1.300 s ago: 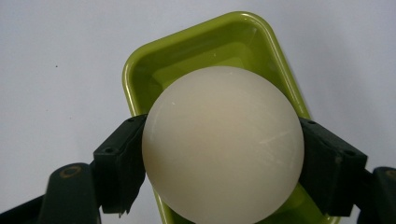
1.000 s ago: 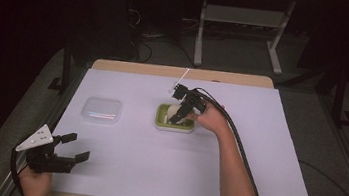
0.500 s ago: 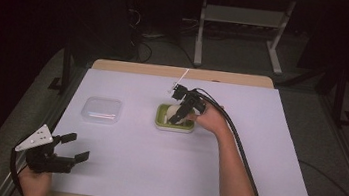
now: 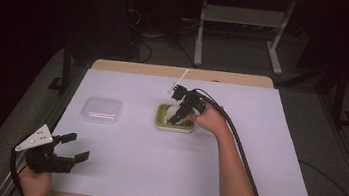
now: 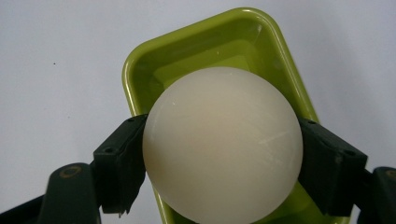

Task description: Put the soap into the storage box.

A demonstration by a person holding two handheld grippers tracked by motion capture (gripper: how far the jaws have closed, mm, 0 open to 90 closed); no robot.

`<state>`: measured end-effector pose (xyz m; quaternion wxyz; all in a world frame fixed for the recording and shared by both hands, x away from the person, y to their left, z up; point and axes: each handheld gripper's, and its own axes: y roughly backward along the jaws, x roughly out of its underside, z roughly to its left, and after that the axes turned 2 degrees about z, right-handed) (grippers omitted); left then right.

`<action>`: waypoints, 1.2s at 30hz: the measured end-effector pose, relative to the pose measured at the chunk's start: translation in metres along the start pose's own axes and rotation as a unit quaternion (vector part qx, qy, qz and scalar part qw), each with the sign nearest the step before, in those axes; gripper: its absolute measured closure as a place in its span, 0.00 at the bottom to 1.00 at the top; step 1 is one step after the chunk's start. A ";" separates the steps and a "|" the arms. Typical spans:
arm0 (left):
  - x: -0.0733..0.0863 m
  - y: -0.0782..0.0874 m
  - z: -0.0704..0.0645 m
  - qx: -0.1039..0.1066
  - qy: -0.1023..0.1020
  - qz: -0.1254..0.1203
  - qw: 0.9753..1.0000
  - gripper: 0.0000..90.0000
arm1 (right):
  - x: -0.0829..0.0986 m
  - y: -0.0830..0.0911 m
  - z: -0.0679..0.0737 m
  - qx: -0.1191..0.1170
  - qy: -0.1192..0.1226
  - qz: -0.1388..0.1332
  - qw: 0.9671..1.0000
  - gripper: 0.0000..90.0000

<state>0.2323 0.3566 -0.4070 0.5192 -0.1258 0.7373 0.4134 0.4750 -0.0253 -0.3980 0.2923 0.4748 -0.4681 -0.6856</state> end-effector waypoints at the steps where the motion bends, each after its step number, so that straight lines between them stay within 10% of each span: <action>1: 0.000 0.000 0.000 0.000 0.000 0.000 1.000 0.15 | 0.000 0.000 0.000 0.001 -0.002 0.002 1.000 0.26; 36: 0.000 0.000 0.000 0.000 0.000 -0.001 1.000 0.15 | 0.002 0.001 -0.001 0.003 -0.006 -0.006 1.000 0.28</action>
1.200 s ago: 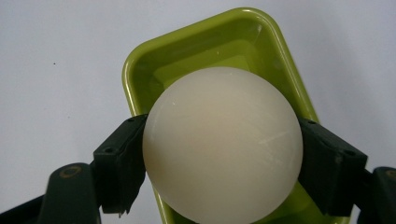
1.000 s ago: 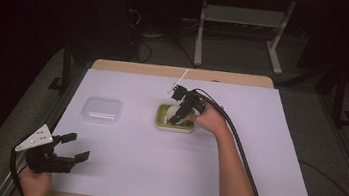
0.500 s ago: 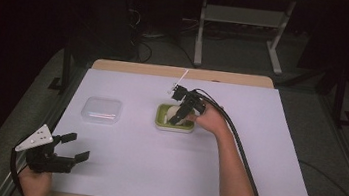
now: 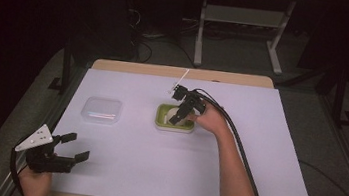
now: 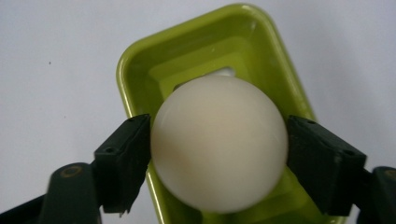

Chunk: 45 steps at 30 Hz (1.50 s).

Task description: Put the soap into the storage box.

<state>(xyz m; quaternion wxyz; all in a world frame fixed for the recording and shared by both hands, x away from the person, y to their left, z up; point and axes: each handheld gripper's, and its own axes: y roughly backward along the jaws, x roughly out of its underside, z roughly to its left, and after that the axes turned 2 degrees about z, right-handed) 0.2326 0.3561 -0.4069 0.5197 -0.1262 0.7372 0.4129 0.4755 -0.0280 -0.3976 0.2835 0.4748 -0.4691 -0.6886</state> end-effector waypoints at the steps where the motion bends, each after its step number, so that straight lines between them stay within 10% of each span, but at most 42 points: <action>1: 0.000 0.000 0.000 0.001 0.000 0.000 1.000 0.15 | 0.000 0.003 0.000 -0.002 -0.003 -0.009 1.000 0.30; 45: -0.001 -0.004 -0.002 0.002 -0.004 0.004 1.000 0.15 | 0.061 0.049 0.007 -0.022 -0.026 -0.089 0.995 0.29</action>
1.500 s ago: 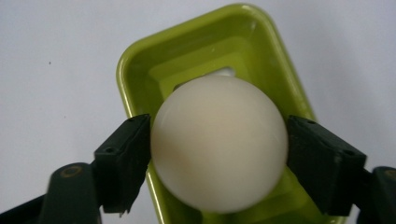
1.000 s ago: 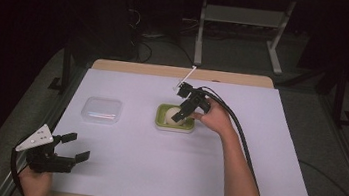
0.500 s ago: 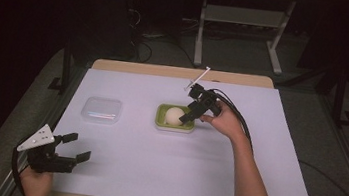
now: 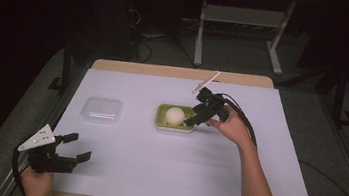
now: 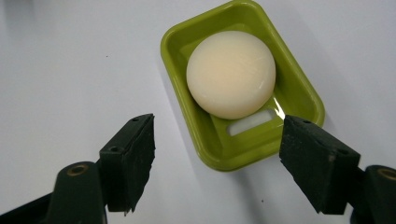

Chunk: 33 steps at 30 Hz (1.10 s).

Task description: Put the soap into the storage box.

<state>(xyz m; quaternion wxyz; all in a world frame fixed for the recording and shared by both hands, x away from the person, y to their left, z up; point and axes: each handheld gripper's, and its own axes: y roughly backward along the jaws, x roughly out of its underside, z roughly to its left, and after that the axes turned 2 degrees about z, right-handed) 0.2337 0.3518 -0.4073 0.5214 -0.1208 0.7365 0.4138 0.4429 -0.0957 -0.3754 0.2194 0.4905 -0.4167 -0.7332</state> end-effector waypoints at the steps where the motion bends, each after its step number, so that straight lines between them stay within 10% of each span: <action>1: 0.000 0.000 0.000 0.000 0.000 0.000 1.000 0.15 | 0.001 0.000 0.000 -0.001 0.000 0.002 1.000 0.28; 33: 0.000 -0.002 -0.001 0.000 -0.001 0.005 1.000 0.15 | 0.065 0.030 0.015 0.002 -0.030 -0.029 0.999 0.28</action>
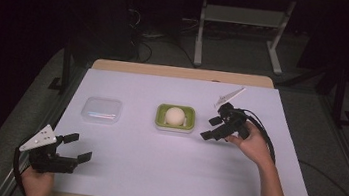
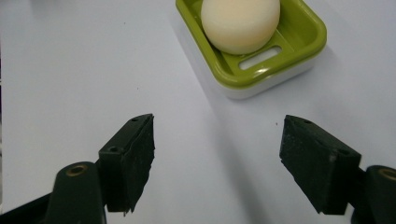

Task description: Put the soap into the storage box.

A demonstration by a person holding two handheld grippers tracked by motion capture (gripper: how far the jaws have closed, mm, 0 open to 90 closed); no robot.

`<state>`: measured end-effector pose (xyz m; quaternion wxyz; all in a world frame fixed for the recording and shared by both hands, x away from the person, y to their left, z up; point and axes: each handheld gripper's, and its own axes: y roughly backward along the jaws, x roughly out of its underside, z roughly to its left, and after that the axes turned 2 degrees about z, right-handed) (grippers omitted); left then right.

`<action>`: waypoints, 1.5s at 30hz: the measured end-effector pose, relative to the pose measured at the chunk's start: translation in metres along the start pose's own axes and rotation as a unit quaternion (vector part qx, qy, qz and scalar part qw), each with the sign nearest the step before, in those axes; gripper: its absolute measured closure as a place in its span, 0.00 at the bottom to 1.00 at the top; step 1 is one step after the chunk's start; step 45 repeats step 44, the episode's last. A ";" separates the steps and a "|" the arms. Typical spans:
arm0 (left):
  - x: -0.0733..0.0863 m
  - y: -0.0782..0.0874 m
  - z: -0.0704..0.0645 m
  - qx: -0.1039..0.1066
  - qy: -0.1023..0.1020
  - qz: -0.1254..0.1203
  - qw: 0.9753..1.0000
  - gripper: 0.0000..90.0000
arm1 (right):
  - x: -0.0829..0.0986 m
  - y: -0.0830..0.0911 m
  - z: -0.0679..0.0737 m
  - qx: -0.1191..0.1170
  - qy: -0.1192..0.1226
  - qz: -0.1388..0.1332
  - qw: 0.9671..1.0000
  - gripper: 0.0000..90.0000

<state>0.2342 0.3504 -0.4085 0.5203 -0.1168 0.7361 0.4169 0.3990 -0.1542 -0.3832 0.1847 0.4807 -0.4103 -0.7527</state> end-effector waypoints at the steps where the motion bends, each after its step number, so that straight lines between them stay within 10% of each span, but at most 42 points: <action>1: 0.000 0.000 0.000 0.000 0.001 0.000 1.000 0.15 | 0.002 0.001 0.000 -0.003 0.001 0.003 1.000 0.27; 45: -0.001 -0.003 -0.004 0.003 -0.004 0.006 1.000 0.15 | 0.123 0.019 0.054 0.034 -0.063 -0.046 0.996 0.21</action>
